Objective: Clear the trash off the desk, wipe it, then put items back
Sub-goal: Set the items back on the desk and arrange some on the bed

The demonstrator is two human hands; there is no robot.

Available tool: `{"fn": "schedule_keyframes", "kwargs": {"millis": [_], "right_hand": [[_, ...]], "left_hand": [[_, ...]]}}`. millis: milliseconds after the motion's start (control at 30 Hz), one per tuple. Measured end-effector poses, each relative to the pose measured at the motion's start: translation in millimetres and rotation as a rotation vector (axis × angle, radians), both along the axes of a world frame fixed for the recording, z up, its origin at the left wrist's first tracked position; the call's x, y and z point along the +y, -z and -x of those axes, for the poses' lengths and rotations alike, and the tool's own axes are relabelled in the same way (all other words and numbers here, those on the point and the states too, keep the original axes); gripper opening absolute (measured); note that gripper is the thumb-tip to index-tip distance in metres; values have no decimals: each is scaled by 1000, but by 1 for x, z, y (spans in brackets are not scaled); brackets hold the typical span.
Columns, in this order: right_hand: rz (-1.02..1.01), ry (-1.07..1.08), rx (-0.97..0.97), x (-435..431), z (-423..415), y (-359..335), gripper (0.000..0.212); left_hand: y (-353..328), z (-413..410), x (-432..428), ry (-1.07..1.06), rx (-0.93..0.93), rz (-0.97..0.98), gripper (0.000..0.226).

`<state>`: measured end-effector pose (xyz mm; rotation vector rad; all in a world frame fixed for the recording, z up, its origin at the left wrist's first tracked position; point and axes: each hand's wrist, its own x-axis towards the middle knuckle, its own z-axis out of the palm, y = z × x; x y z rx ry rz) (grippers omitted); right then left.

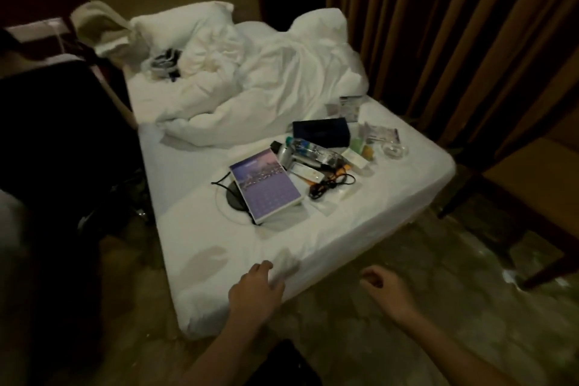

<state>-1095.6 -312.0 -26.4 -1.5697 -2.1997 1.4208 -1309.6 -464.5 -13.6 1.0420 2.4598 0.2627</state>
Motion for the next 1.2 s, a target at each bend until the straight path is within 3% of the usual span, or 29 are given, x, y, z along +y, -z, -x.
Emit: {"fn": "schedule_keyframes", "kwargs": {"millis": [100, 400, 567, 800, 1200], "right_hand": [[40, -67, -1, 46, 38, 12, 10], [122, -58, -61, 155, 131, 32, 26], [159, -63, -87, 213, 184, 25, 21], [261, -179, -137, 300, 281, 80, 44], [-159, -612, -378, 360, 372, 203, 94]], "left_hand": [[9, 27, 30, -124, -50, 1, 44], [53, 131, 124, -266, -182, 61, 54], [69, 178, 180, -396, -270, 5, 80], [122, 228, 246, -566, -237, 35, 100], [216, 283, 297, -1002, -231, 43, 125]]}}
